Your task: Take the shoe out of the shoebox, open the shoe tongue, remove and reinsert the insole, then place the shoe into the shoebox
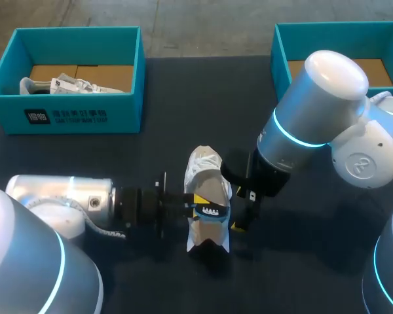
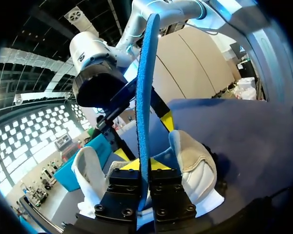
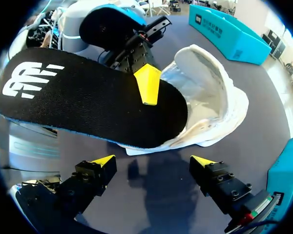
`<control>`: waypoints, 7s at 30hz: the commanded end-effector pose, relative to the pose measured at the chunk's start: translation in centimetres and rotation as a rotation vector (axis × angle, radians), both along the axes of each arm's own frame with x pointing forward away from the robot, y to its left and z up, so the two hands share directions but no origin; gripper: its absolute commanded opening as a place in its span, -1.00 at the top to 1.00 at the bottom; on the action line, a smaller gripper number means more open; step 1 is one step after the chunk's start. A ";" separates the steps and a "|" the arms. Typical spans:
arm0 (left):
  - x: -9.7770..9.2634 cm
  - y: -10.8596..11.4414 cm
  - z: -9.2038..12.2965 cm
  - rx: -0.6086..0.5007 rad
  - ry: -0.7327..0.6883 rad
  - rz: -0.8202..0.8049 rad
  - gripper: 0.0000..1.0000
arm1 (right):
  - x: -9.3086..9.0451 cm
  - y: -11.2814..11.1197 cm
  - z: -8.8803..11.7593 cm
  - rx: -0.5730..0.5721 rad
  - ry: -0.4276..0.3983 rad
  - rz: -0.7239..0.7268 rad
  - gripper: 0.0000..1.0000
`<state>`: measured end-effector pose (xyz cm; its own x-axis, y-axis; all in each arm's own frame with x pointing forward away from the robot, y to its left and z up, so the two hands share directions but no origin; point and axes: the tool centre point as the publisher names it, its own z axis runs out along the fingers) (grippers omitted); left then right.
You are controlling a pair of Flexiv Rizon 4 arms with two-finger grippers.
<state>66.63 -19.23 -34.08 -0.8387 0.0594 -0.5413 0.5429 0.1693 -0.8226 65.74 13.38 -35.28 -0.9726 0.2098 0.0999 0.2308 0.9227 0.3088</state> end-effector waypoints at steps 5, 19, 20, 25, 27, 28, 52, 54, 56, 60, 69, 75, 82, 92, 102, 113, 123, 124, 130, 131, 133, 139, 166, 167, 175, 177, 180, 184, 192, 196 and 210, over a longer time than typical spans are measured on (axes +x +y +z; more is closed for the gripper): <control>-0.4 0.0 0.6 0.007 0.008 -0.011 0.74 | -0.2 0.1 -0.1 -0.003 -0.004 -0.002 -1.00; -0.8 -1.2 1.6 0.020 -0.002 -0.026 0.55 | -0.2 0.1 -0.1 -0.003 -0.004 -0.002 -1.00; -0.8 -1.3 1.6 0.020 -0.003 -0.026 0.55 | -0.2 0.1 -0.1 -0.003 -0.004 -0.002 -1.00; -1.0 -1.9 1.8 0.025 -0.008 -0.032 0.56 | -0.2 0.1 -0.1 -0.003 -0.004 -0.002 -1.00; -1.1 -2.0 1.8 0.029 -0.008 -0.040 0.56 | -0.2 0.1 -0.1 -0.003 -0.004 -0.002 -1.00; -1.1 -2.1 1.8 0.031 -0.008 -0.042 0.62 | -0.2 0.1 -0.1 -0.003 -0.004 -0.002 -1.00; 1.2 -1.7 -0.9 0.002 -0.161 -0.004 1.00 | -0.2 0.1 -0.1 -0.003 -0.004 -0.002 -1.00; 1.3 -1.8 -1.0 0.008 -0.176 0.003 1.00 | -0.2 0.1 -0.1 -0.003 -0.004 -0.002 -1.00; 1.4 -1.9 -1.1 0.011 -0.181 0.006 1.00 | -0.2 0.1 -0.1 -0.003 -0.004 -0.002 -1.00; 1.3 -2.0 -1.0 0.012 -0.181 0.007 1.00 | -0.2 0.1 -0.1 -0.003 -0.004 -0.002 -1.00; 0.2 -1.7 -0.1 -0.001 -0.132 -0.020 0.45 | -0.2 0.1 -0.1 -0.003 -0.004 -0.002 -1.00; -0.4 -1.6 0.9 -0.013 -0.129 -0.031 0.42 | -0.2 0.1 -0.1 -0.003 -0.004 -0.002 -1.00; -1.3 -1.5 1.8 -0.021 -0.129 -0.031 0.54 | -0.2 0.1 -0.1 -0.003 -0.004 -0.002 -1.00; -2.0 -1.7 2.1 0.045 -0.146 0.002 0.80 | -0.2 0.1 -0.1 -0.003 -0.004 -0.002 -1.00; -2.0 -1.9 1.8 0.076 -0.148 0.011 1.00 | -0.2 0.1 -0.1 -0.003 -0.004 -0.002 -1.00; 0.0 -1.5 0.0 0.099 -0.156 0.044 1.00 | -0.2 0.1 -0.1 -0.003 -0.004 -0.002 -1.00; 1.4 -1.7 -1.0 0.138 -0.158 0.093 1.00 | -0.2 0.1 -0.1 -0.003 -0.004 -0.002 -1.00; 1.4 -1.7 -1.0 0.141 -0.157 0.095 1.00 | -0.2 0.1 -0.1 -0.003 -0.004 -0.002 -1.00; 1.3 -1.7 -1.0 0.135 -0.144 0.087 1.00 | -0.2 0.1 -0.1 -0.003 -0.004 -0.002 -1.00; 1.2 -1.6 -0.9 0.128 -0.136 0.081 1.00 | -0.2 0.1 -0.1 -0.003 -0.004 -0.002 -1.00; 1.0 -1.4 -0.8 0.122 -0.129 0.075 0.69 | -0.2 0.1 -0.1 -0.003 -0.004 -0.002 -1.00; 0.5 -0.8 -0.1 0.100 -0.125 0.064 0.34 | -0.2 0.1 -0.1 -0.003 -0.004 -0.002 -1.00; -0.9 -1.8 0.8 0.057 -0.167 -0.053 1.00 | -0.2 0.1 -0.1 -0.003 -0.004 -0.002 -1.00; -0.7 -1.8 0.6 0.062 -0.168 -0.048 1.00 | -0.2 0.1 -0.1 -0.003 -0.004 -0.002 -1.00; 0.7 -1.9 -0.4 0.124 -0.183 -0.007 1.00 | -0.2 0.1 -0.1 -0.003 -0.004 -0.002 -1.00; 0.9 -1.9 -0.7 0.138 -0.188 0.009 1.00 | -0.2 0.1 -0.1 -0.003 -0.004 -0.002 -1.00; 1.2 -1.9 -0.9 0.153 -0.184 0.041 1.00 | -0.2 0.1 -0.1 -0.003 -0.004 -0.002 -1.00; 1.5 -1.8 -1.1 0.169 -0.175 0.054 1.00 | -0.2 0.1 -0.1 -0.003 -0.004 -0.002 -1.00; 1.3 -1.3 -0.9 0.156 -0.141 0.044 1.00 | -0.2 0.1 -0.1 -0.003 -0.004 -0.002 -1.00; 0.8 -1.1 -0.5 0.136 -0.122 0.027 0.52 | -0.2 0.1 -0.1 -0.003 -0.004 -0.002 -1.00; -0.7 -1.0 1.1 0.074 -0.113 -0.022 0.58 | -0.2 0.1 -0.1 -0.003 -0.004 -0.002 -1.00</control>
<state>66.33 -20.73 -33.32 -0.7717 0.1184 -0.6249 0.6343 0.2153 -0.7425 65.75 13.38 -35.27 -0.9726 0.2099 0.0998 0.2308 0.9227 0.3088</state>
